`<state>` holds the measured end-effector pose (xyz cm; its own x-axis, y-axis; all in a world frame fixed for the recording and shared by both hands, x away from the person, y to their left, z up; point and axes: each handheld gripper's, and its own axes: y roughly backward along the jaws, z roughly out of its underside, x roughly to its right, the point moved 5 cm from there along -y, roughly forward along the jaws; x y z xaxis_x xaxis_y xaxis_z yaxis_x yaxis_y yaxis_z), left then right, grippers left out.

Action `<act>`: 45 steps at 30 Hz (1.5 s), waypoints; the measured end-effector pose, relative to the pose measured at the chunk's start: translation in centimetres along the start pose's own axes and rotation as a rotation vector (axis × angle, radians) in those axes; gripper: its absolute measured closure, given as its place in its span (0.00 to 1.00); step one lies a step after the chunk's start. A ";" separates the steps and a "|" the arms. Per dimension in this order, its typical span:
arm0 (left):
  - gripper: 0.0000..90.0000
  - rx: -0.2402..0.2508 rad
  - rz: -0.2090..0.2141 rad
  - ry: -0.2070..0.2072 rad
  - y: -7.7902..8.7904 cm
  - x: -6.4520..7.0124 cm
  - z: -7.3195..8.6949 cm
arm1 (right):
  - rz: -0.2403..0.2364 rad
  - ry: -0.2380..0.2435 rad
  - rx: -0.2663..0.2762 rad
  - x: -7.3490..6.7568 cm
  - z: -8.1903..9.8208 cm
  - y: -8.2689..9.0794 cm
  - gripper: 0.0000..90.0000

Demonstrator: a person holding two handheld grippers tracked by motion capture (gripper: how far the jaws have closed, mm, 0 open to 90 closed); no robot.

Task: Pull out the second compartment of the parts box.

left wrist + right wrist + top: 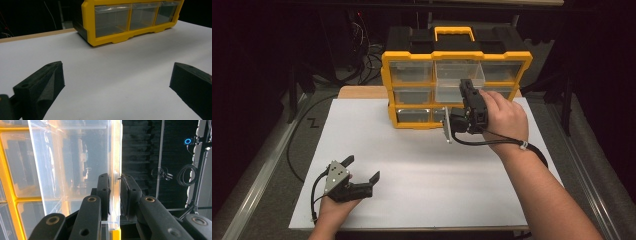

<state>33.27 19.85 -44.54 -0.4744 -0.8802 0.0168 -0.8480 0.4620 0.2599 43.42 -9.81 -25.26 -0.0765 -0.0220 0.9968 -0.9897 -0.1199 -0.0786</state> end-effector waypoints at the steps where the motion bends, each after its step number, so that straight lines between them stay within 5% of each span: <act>1: 0.01 0.000 0.000 0.000 0.0 0.0 0.0 | 0.000 0.000 0.000 0.0 0.0 0.0 0.89; 23: 0.01 0.001 0.003 0.001 0.0 0.0 0.0 | 0.021 -0.022 0.016 -0.7 0.1 0.6 0.88; 36: 0.01 0.007 -0.006 -0.001 0.1 0.0 0.0 | -0.031 -0.061 0.067 -0.9 -0.3 3.4 0.68; 45: 0.01 0.008 -0.004 -0.001 0.1 -0.1 0.0 | -0.087 -0.086 0.074 -3.5 0.4 4.8 0.52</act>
<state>33.24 19.96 -44.51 -0.4712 -0.8819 0.0151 -0.8517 0.4594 0.2521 38.94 -10.71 -29.12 0.0234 -0.0934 0.9954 -0.9801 -0.1983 0.0045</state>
